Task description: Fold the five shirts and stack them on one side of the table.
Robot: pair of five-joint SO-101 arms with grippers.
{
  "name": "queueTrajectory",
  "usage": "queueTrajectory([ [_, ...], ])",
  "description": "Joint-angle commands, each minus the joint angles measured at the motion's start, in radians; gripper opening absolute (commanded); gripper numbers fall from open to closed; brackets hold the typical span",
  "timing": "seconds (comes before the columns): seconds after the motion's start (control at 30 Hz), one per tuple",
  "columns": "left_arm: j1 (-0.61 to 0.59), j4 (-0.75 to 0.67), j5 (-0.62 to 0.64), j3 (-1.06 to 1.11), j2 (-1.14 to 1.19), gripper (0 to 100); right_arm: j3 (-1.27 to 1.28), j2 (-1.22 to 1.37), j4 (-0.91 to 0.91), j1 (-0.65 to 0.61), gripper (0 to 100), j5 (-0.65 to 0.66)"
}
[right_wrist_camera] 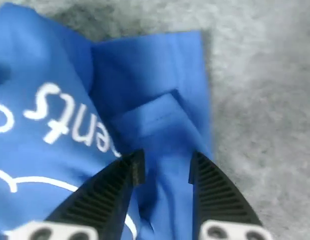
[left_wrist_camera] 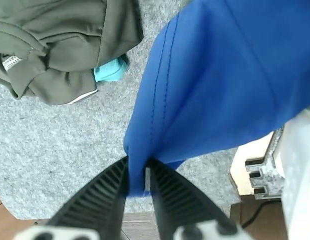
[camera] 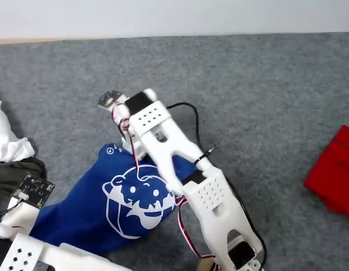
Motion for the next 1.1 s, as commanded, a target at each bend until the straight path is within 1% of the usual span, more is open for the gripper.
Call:
queueTrajectory([
  [0.0, 0.000, 0.017, -0.006, -0.005, -0.006, 0, -0.051, 0.010, 0.001, -0.004, 16.6, -0.011],
  [0.17, -0.002, 0.017, -0.006, -0.004, -0.006, 0, -0.051, 0.061, -0.013, 0.001, 16.4, -0.011],
  [0.2, -0.002, 0.017, -0.006, -0.004, -0.006, 0, -0.051, 0.068, -0.012, 0.001, 15.1, -0.009],
  [0.33, -0.002, 0.017, -0.006, -0.004, -0.006, 0, -0.051, 0.076, -0.010, 0.012, 0.9, -0.002],
  [0.5, 0.000, 0.017, -0.006, -0.005, -0.006, 0, -0.094, 0.039, 0.039, 0.058, 1.1, 0.002],
  [0.63, 0.002, 0.014, -0.006, -0.013, -0.006, 0, -0.129, -0.044, 0.039, 0.136, 1.0, 0.011],
  [0.73, 0.002, -0.015, -0.006, -0.015, -0.006, 0, -0.132, -0.116, 0.039, 0.189, 1.0, 0.074],
  [0.83, 0.003, -0.025, -0.006, -0.044, -0.006, 0, -0.132, -0.196, 0.039, 0.251, 1.0, 0.106],
  [1.07, 0.031, -0.023, 0.008, -0.101, -0.006, 0, -0.127, -0.389, 0.041, 0.441, 1.0, 0.133],
])
